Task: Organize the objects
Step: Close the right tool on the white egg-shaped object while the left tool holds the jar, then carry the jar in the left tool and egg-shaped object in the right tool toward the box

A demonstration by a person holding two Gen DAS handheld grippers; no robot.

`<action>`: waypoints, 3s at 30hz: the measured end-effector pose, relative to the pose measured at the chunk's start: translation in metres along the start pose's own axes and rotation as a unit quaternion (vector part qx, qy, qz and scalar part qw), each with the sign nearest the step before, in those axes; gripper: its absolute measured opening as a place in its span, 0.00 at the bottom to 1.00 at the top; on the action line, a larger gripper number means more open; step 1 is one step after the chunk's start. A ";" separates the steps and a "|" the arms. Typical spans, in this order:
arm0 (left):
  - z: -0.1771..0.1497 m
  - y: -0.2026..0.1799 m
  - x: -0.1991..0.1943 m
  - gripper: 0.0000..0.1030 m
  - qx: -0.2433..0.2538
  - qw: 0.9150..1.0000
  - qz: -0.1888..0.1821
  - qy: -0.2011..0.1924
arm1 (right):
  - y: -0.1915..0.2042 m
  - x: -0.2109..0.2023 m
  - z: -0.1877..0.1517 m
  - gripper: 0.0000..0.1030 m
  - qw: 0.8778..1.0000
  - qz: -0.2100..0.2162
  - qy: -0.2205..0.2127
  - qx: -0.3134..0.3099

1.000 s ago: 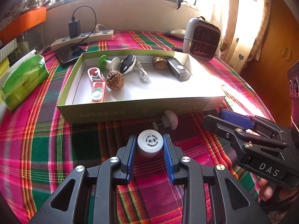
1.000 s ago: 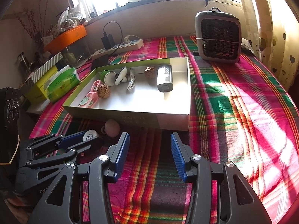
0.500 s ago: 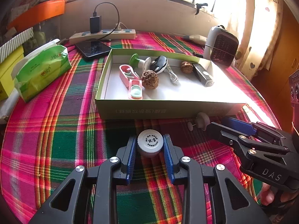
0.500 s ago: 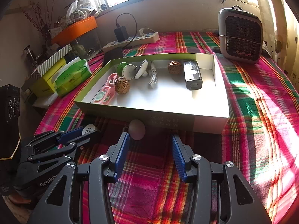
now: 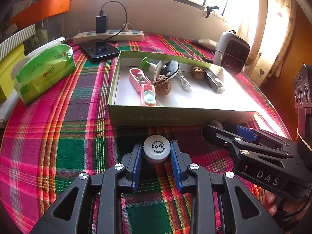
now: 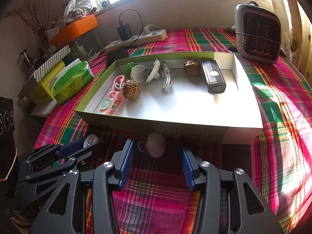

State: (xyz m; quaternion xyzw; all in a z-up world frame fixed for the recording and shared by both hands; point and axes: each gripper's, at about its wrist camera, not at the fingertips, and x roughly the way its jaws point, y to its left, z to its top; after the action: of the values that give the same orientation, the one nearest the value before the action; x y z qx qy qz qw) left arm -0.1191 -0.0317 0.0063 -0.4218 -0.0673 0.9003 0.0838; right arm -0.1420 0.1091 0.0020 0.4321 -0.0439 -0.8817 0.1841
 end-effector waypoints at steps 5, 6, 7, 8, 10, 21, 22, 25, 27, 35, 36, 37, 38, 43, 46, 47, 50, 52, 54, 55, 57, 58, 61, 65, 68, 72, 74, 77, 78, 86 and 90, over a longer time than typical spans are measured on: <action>0.000 0.000 0.001 0.26 -0.001 1.000 -0.003 0.000 | 0.005 0.001 0.000 0.45 1.000 -0.019 -0.006 0.000; 0.000 0.000 0.001 0.26 -0.002 1.000 -0.003 0.000 | 0.006 0.001 -0.001 0.45 1.000 -0.022 -0.006 -0.003; 0.000 0.000 0.001 0.26 -0.002 1.000 -0.003 0.000 | 0.007 0.002 -0.001 0.45 1.000 -0.024 -0.006 -0.003; 0.000 0.001 0.001 0.26 -0.002 1.000 -0.003 0.000 | 0.007 0.002 -0.001 0.45 1.000 -0.026 -0.006 -0.002; 0.000 0.001 0.001 0.26 -0.002 1.000 -0.003 0.000 | 0.008 0.002 -0.001 0.45 0.999 -0.032 -0.006 -0.004; 0.000 0.000 0.001 0.26 -0.002 1.000 -0.003 0.000 | 0.010 0.001 -0.002 0.35 0.998 -0.060 -0.007 -0.003; 0.000 0.001 0.001 0.26 -0.003 1.000 -0.004 0.000 | 0.010 0.001 -0.002 0.33 0.998 -0.059 -0.007 -0.001; 0.000 0.000 0.001 0.26 -0.002 1.000 -0.003 0.000 | 0.008 0.000 -0.003 0.32 0.998 -0.058 -0.008 0.003; 0.000 0.000 0.001 0.26 -0.003 1.000 -0.004 0.000 | 0.008 -0.001 -0.004 0.32 0.998 -0.059 -0.008 0.003; 0.000 -0.001 0.001 0.26 -0.002 1.000 -0.003 0.000 | 0.005 -0.005 -0.007 0.32 0.999 -0.051 -0.008 0.007; 0.000 -0.002 0.001 0.26 -0.001 1.000 -0.002 0.000 | 0.005 -0.005 -0.008 0.32 0.999 -0.050 -0.007 0.008; 0.000 -0.002 0.001 0.26 0.000 1.000 -0.001 0.000 | 0.005 -0.005 -0.008 0.32 0.999 -0.049 -0.008 0.008; 0.000 -0.003 0.001 0.26 0.002 1.000 0.001 0.000 | 0.005 -0.005 -0.008 0.32 0.999 -0.048 -0.008 0.009; -0.001 -0.005 0.001 0.26 0.006 1.000 0.006 0.000 | 0.003 -0.007 -0.009 0.31 0.999 -0.039 -0.008 0.009; -0.001 -0.006 0.001 0.26 0.009 1.000 0.009 0.000 | 0.002 -0.008 -0.010 0.31 0.999 -0.036 -0.008 0.010; -0.002 -0.006 0.001 0.26 0.010 1.000 0.010 0.000 | 0.002 -0.008 -0.011 0.31 0.999 -0.036 -0.008 0.010; -0.002 -0.007 0.000 0.25 0.011 1.000 0.012 0.000 | 0.002 -0.009 -0.011 0.31 0.999 -0.034 -0.007 0.007; -0.002 -0.007 0.000 0.25 0.013 1.000 0.013 0.000 | 0.003 -0.010 -0.012 0.31 0.999 -0.033 -0.009 0.004; -0.002 -0.008 0.000 0.25 0.014 1.000 0.012 0.001 | 0.004 -0.011 -0.013 0.31 1.000 -0.030 -0.010 0.001; -0.002 -0.008 0.000 0.25 0.015 1.000 0.011 0.001 | 0.004 -0.011 -0.013 0.31 1.000 -0.028 -0.011 -0.001; -0.003 -0.009 0.000 0.25 0.017 1.000 0.011 0.001 | 0.006 -0.013 -0.013 0.31 1.000 -0.027 -0.012 -0.007; -0.003 -0.009 -0.001 0.25 0.018 1.000 0.012 0.002 | 0.007 -0.013 -0.013 0.31 0.999 -0.027 -0.014 -0.010; -0.003 -0.011 0.000 0.25 0.020 1.000 0.010 0.002 | 0.008 -0.016 -0.015 0.31 0.999 -0.028 -0.016 -0.018; -0.004 -0.013 -0.001 0.25 0.023 1.000 0.010 0.002 | 0.007 -0.016 -0.016 0.31 0.999 -0.024 -0.014 -0.019; -0.003 -0.014 -0.001 0.25 0.025 1.000 0.011 0.002 | 0.006 -0.016 -0.017 0.31 0.999 -0.024 -0.012 -0.019; -0.003 -0.016 -0.002 0.25 0.029 0.999 0.012 -0.001 | 0.006 -0.018 -0.018 0.31 0.999 -0.022 -0.014 -0.020; -0.003 -0.018 -0.004 0.25 0.030 0.999 0.012 -0.006 | 0.005 -0.019 -0.018 0.31 0.999 -0.020 -0.015 -0.020; -0.002 -0.020 -0.007 0.25 0.035 0.999 0.012 -0.011 | 0.004 -0.020 -0.018 0.31 1.000 -0.017 -0.017 -0.020; -0.002 -0.021 -0.007 0.25 0.036 0.999 0.012 -0.011 | 0.004 -0.020 -0.018 0.31 1.000 -0.015 -0.017 -0.020; -0.001 -0.026 -0.010 0.25 0.040 0.999 0.012 -0.017 | 0.002 -0.024 -0.019 0.31 0.999 -0.008 -0.023 -0.022; 0.001 -0.027 -0.014 0.25 0.042 0.999 0.012 -0.023 | 0.001 -0.029 -0.018 0.31 0.999 -0.004 -0.029 -0.024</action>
State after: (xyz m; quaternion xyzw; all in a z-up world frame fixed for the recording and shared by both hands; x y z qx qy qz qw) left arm -0.1083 -0.0080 0.0230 -0.3983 -0.0264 0.9126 0.0890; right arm -0.1116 0.1196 0.0124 0.4019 -0.0263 -0.8955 0.1893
